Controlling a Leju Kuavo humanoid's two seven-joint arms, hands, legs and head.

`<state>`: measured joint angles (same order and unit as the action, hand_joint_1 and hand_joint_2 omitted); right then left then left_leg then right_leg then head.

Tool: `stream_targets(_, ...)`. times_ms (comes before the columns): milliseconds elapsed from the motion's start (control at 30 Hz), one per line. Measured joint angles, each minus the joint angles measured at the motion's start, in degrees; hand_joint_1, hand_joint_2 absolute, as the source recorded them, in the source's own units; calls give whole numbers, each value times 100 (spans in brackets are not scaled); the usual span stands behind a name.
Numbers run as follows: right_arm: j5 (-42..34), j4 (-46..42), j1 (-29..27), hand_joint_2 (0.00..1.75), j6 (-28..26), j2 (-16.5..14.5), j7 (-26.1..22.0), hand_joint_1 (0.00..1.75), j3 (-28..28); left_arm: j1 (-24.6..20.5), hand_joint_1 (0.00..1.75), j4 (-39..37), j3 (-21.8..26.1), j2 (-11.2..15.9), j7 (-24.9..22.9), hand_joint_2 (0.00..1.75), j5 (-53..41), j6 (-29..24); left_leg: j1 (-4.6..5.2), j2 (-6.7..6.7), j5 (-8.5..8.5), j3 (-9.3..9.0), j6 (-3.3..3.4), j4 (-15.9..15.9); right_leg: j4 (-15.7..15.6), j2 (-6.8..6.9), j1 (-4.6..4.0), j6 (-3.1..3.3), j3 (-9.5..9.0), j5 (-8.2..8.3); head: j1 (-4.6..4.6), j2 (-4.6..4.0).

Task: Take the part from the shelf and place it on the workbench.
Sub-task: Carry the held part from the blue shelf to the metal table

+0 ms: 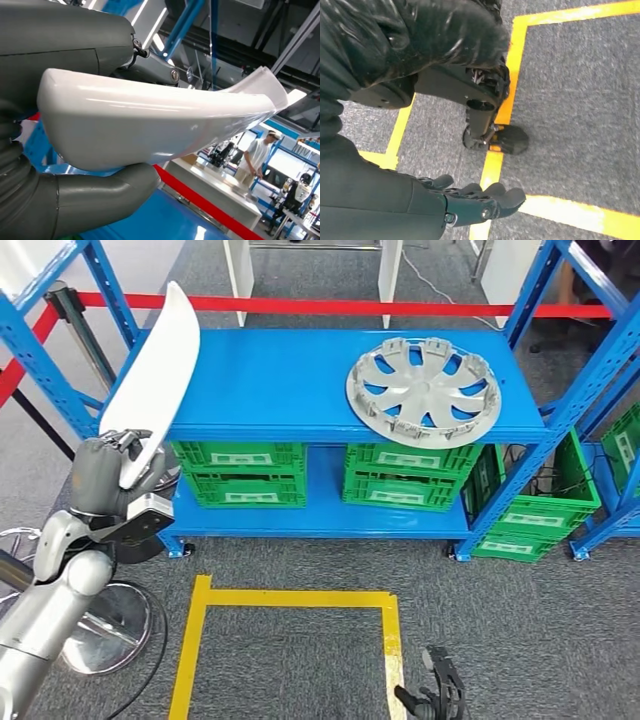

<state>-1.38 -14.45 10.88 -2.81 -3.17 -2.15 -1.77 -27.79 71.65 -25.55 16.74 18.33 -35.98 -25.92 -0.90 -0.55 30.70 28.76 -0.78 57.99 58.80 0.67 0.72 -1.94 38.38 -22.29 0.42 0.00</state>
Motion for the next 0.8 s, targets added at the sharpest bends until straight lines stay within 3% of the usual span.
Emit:
stream_targets(33,-4,0,-12,0,8,0,0,0,1,2,175,2,-1,1,-9,175,1,11,2,10,-40,52,55,-3,3,-7,10,-31,32,5,1,0)
stream_targets(67,-5,0,-28,0,13,0,1,0,2,7,175,4,-1,1,-21,175,1,19,2,20,-96,108,118,-3,55,-15,20,-55,85,-89,5,0)
stream_targets(100,-6,0,-40,0,19,0,1,0,2,9,175,8,-2,0,-31,175,1,22,0,30,-160,174,178,-12,217,-27,26,-74,157,-301,10,0)
stream_targets(167,-5,0,-46,0,37,0,0,0,2,9,175,14,-2,0,-47,175,1,34,17,40,-289,327,248,-10,854,-42,32,-89,332,-895,27,0)
stream_targets(200,-5,0,-45,0,49,0,-1,0,2,11,175,15,-2,0,-53,175,2,40,34,41,-354,412,264,-5,1230,-45,31,-90,392,-1097,32,0)
stream_targets(233,-6,0,-45,0,63,0,-2,0,2,15,175,15,-2,-1,-58,175,2,47,53,42,-417,496,273,1,1512,-46,27,-83,407,-1153,34,0)
stream_targets(267,-7,0,-47,0,75,0,-2,0,2,18,175,15,-2,-1,-62,175,2,51,73,42,-477,577,279,8,1640,-47,18,-65,353,-1078,34,0)
stream_targets(300,-7,0,-47,0,86,0,-4,0,2,22,175,15,-2,2,-64,175,2,52,93,39,-537,654,280,14,1576,-50,3,-32,204,-916,36,0)
stream_targets(333,-7,0,-44,0,96,1,-9,0,2,25,175,16,-1,5,-65,175,2,52,111,37,-593,719,277,18,1317,-57,-21,16,-39,-756,35,0)
stream_targets(367,-7,0,-36,0,102,3,-16,0,3,27,175,19,1,10,-65,175,2,52,127,35,-643,771,268,20,934,-65,-47,79,-333,-700,33,0)
stream_targets(433,-2,-1,-20,0,122,11,-44,0,4,30,175,43,10,31,-65,175,1,52,141,37,-737,835,230,22,147,-76,-90,151,-885,-796,28,0)
stream_targets(500,16,-2,-11,0,140,15,-79,0,4,48,175,84,16,55,-67,175,-2,52,125,43,-844,870,165,1,-187,-79,-118,158,-1075,-878,31,0)
stream_targets(567,52,-2,-12,0,144,11,-107,0,4,97,175,128,21,92,-79,175,-5,52,109,41,-827,922,95,12,-266,-60,-100,209,-1031,-766,32,0)
stream_targets(600,73,-2,-9,0,138,10,-119,0,4,122,175,146,26,117,-88,175,-5,52,105,37,-675,970,62,118,-300,-45,-84,251,-990,-694,23,0)
stream_targets(700,112,-4,-2,0,122,13,-140,0,4,181,175,174,49,175,-121,175,-4,52,64,35,106,1195,-23,1033,-314,-21,-69,304,-790,-507,3,0)
stream_targets(733,115,-4,-4,0,121,13,-142,0,4,205,175,178,54,183,-130,175,-4,52,52,37,234,1241,-45,1367,-296,-17,-68,294,-705,-453,1,0)
stream_targets(767,116,-5,-6,0,121,13,-142,0,4,227,175,181,56,189,-134,175,-4,52,41,38,224,1227,-62,1573,-267,-12,-64,281,-609,-402,2,0)
stream_targets(800,116,-5,-7,0,121,13,-142,0,3,244,175,189,56,193,-134,175,-4,52,31,38,102,1134,-75,1598,-230,-6,-59,263,-510,-358,2,0)
